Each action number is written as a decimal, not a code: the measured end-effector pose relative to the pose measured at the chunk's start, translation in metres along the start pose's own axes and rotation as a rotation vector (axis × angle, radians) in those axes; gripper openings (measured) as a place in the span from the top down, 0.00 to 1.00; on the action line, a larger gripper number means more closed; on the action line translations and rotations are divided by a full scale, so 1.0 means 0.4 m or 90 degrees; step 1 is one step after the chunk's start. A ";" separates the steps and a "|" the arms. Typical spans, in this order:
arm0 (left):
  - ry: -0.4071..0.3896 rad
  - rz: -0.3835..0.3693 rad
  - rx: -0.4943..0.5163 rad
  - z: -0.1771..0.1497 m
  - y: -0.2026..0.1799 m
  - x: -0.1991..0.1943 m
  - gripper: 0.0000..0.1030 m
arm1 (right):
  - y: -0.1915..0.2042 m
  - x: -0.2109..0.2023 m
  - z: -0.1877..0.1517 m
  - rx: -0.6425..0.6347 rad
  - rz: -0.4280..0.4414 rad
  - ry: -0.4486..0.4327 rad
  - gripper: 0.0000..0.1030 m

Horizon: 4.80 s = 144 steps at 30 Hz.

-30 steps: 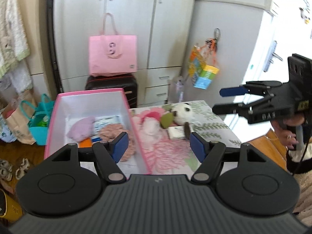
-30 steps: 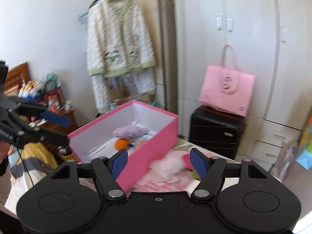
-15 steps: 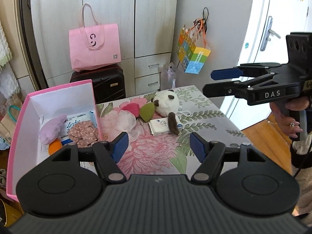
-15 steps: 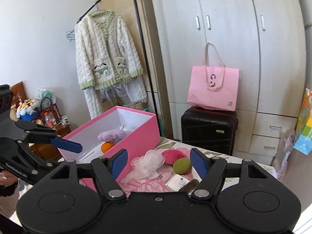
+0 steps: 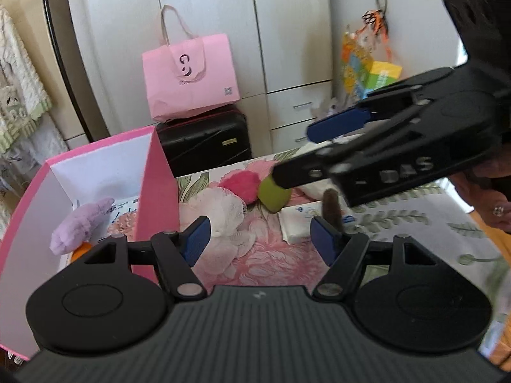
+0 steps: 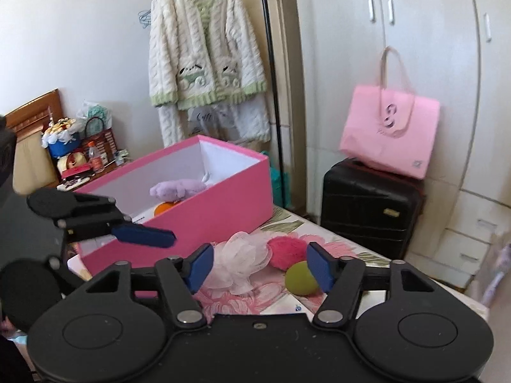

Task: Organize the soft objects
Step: 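Grasp the white mesh pouf with the left gripper while the right gripper grasps the green sponge, then carry the pouf with the left gripper while the right gripper carries the sponge over the box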

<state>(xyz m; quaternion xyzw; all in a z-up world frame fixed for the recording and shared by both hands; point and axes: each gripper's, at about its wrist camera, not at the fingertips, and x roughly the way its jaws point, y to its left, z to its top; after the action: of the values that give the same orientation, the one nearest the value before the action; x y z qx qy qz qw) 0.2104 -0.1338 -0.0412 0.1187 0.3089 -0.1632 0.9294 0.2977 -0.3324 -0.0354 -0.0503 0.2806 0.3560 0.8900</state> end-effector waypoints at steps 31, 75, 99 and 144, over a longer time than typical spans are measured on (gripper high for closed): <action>0.012 0.172 -0.032 -0.031 -0.009 0.213 0.70 | -0.071 0.248 -0.013 -0.116 -0.077 0.156 0.38; -0.030 -0.067 -0.135 -0.150 0.053 -0.107 0.76 | 0.102 -0.047 -0.143 0.038 -0.122 0.061 0.55; 0.046 -0.180 -0.122 -0.222 0.164 -0.295 0.76 | 0.271 -0.209 -0.198 0.071 -0.104 0.071 0.55; -0.003 0.065 -0.238 -0.102 0.582 -0.094 0.76 | 0.365 0.305 0.140 -0.094 0.055 0.088 0.54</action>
<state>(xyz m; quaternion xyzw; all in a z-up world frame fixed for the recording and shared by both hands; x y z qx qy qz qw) 0.2476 0.1020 -0.0221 -0.0410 0.3250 -0.0555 0.9432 0.2990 -0.1342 -0.0376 -0.1282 0.3160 0.4094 0.8462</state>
